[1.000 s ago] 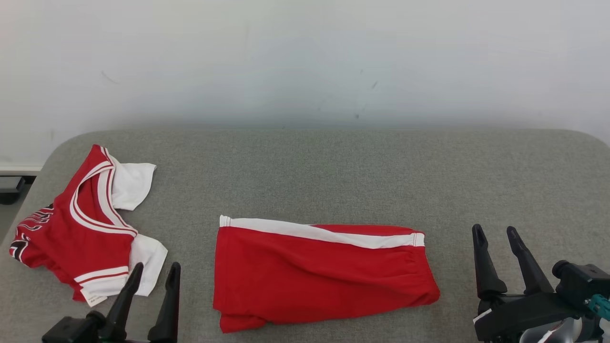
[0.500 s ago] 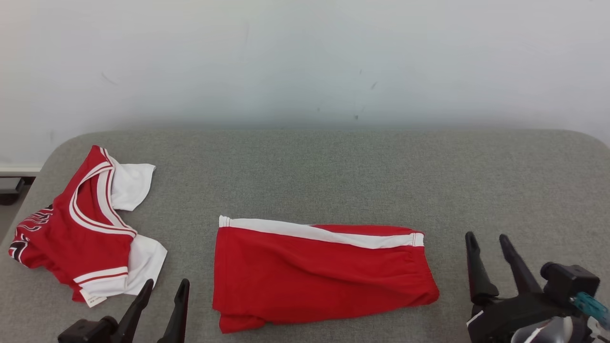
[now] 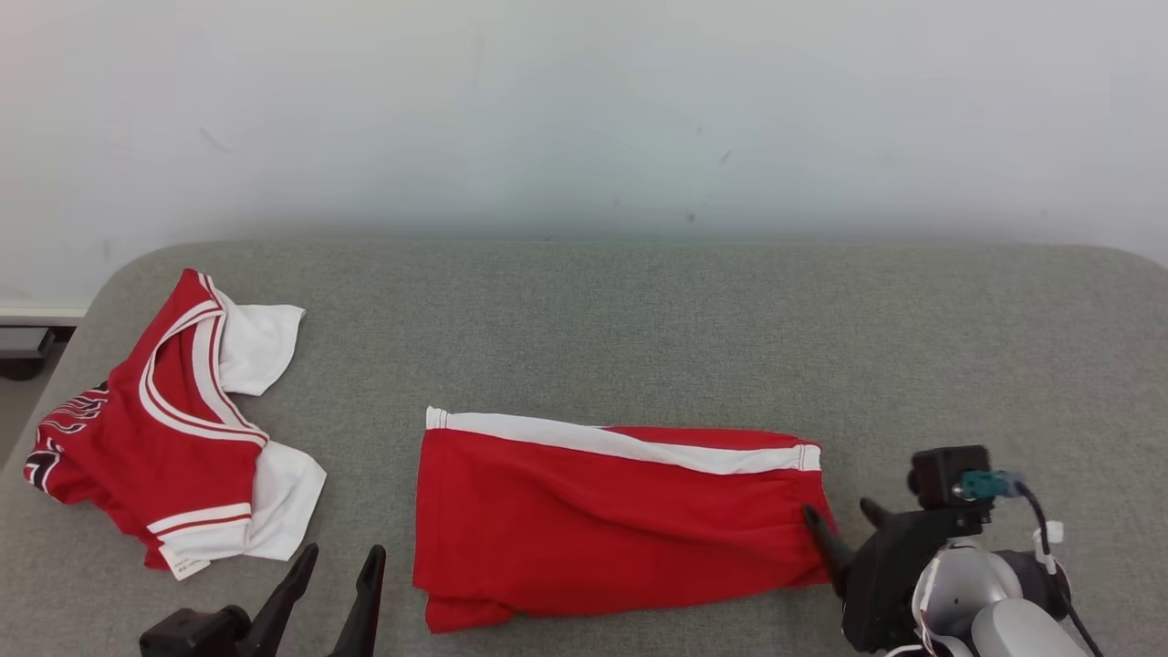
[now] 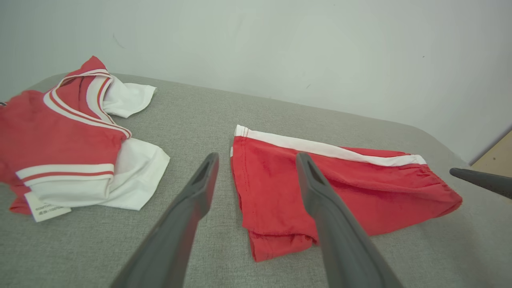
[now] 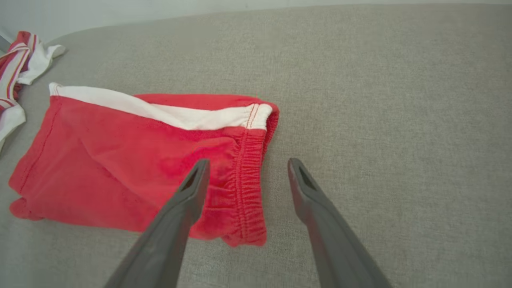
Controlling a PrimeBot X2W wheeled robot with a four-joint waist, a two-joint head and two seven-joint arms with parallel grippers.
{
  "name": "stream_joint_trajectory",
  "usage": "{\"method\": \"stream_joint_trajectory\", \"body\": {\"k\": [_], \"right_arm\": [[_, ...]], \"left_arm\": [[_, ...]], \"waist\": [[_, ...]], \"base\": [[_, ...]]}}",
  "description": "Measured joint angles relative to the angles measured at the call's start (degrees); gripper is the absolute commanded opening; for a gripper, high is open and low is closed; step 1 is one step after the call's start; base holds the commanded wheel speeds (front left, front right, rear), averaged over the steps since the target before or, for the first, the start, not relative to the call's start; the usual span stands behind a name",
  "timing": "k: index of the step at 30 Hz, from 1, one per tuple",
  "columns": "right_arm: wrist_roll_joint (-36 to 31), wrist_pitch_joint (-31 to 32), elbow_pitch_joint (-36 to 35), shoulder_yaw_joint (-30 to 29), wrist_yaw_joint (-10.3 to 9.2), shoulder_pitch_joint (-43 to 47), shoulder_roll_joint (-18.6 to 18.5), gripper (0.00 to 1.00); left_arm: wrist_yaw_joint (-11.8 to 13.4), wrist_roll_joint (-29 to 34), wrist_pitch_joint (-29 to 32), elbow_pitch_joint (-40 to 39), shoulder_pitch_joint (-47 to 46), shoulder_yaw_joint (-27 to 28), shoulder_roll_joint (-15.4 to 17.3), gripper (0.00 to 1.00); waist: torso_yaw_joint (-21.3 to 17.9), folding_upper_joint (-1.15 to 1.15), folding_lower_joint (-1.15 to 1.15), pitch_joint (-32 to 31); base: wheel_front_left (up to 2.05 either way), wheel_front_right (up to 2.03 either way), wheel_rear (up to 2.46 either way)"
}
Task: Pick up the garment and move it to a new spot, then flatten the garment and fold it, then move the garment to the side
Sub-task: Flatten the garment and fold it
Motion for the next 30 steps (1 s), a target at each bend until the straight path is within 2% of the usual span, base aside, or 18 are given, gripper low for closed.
{"method": "stream_joint_trajectory", "body": {"k": [4, 13, 30], "right_arm": [[-0.2, 8.3, 2.8, 0.9, -0.53, -1.9, -1.1, 1.00], [0.2, 17.0, 6.4, 0.0, -0.96, -4.7, 0.0, 1.00], [0.9, 24.8, 12.5, -5.4, -1.02, -9.3, 2.8, 1.00]], "left_arm": [[-0.5, -0.2, 0.5, 0.6, -0.2, -0.4, 0.0, 1.00], [-0.6, -0.4, 0.8, 1.1, -0.2, -0.2, 0.3, 1.00], [-2.1, -0.7, 1.5, 1.7, -1.5, -1.1, -0.1, 1.00]], "waist": [[0.5, 0.00, 0.00, -0.2], [0.8, 0.00, 0.00, -0.4], [3.6, 0.00, 0.00, 2.3]], "base": [[0.00, 0.00, 0.00], [0.00, 0.00, 0.00], [0.00, 0.00, 0.00]]}}
